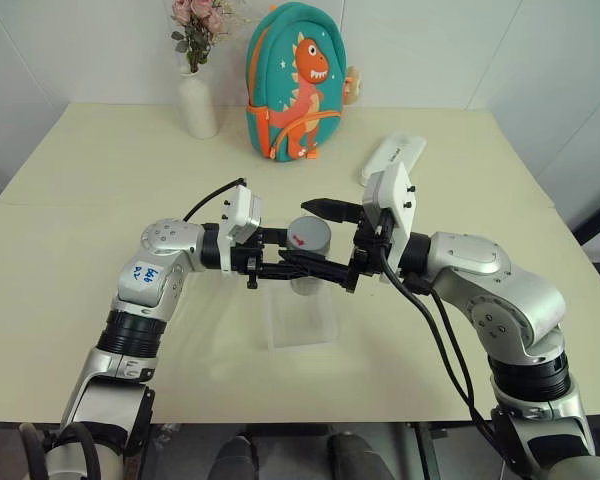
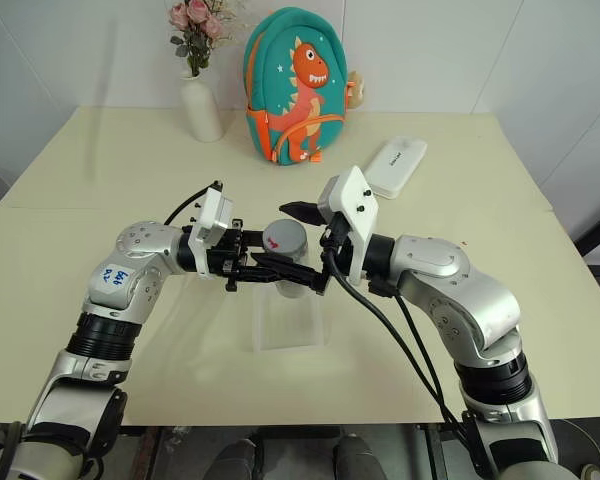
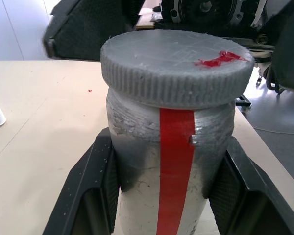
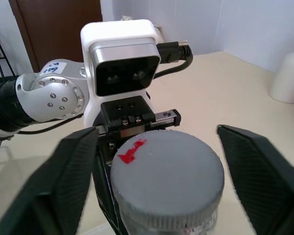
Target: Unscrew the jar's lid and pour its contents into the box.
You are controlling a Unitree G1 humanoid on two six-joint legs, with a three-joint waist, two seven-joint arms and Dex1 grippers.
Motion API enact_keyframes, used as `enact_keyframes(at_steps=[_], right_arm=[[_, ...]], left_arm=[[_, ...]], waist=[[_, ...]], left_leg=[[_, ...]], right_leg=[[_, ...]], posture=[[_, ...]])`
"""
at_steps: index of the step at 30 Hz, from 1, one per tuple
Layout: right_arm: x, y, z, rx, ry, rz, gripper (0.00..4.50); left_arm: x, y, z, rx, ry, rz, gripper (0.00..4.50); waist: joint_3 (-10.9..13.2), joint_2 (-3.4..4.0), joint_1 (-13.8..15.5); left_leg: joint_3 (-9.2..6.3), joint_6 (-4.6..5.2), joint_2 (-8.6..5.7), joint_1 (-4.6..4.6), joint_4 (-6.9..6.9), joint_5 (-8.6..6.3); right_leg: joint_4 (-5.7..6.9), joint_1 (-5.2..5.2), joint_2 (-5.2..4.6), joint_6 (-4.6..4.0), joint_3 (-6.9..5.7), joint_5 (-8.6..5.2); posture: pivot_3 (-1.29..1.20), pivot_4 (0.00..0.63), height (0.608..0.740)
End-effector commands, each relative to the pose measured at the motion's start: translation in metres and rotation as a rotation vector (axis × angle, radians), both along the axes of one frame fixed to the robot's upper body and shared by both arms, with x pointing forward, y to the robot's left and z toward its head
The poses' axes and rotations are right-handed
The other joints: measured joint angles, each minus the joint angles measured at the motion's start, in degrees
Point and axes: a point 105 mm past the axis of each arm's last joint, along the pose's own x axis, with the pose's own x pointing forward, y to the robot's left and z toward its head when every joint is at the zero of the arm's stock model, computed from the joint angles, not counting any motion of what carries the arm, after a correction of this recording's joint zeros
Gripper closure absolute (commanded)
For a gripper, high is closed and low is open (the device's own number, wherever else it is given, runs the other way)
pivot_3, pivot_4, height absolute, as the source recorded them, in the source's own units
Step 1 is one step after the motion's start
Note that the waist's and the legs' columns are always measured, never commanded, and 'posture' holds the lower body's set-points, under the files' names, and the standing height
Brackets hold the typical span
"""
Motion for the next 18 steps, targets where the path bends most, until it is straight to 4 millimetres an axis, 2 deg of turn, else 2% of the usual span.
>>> enact_keyframes(at_steps=[1, 2, 3, 18], right_arm=[[-0.007, 0.001, 0.015, 0.037, -0.061, 0.026, 1.60], [-0.007, 0.001, 0.015, 0.036, -0.065, 0.028, 1.90], [-0.007, 0.001, 0.016, 0.034, -0.067, 0.030, 1.94], [-0.004, -0.003, 0.033, 0.026, -0.123, 0.049, 1.94]], left_arm=[[-0.003, -0.003, 0.009, -0.011, -0.045, -0.017, 2.51], [-0.003, -0.003, 0.009, -0.012, -0.043, -0.018, 2.51], [-0.003, -0.004, 0.008, -0.012, -0.042, -0.018, 2.51], [-0.006, -0.005, -0.003, 0.015, -0.008, -0.034, 2.51]], waist=[[0.0, 0.00, 0.0], [0.0, 0.00, 0.0], [0.0, 0.00, 0.0], [0.0, 0.00, 0.0]], left_leg=[[0.00, 0.00, 0.00, 0.00, 0.00, 0.00], [0.00, 0.00, 0.00, 0.00, 0.00, 0.00], [0.00, 0.00, 0.00, 0.00, 0.00, 0.00], [0.00, 0.00, 0.00, 0.00, -0.01, 0.00]], right_leg=[[0.00, 0.00, 0.00, 0.00, 0.00, 0.00], [0.00, 0.00, 0.00, 0.00, 0.00, 0.00], [0.01, 0.00, 0.00, 0.00, 0.00, 0.00], [-0.01, 0.00, 0.00, 0.00, 0.00, 0.00]], posture=[[0.00, 0.150, 0.740], [0.00, 0.150, 0.740], [0.00, 0.150, 0.740], [0.00, 0.150, 0.740]])
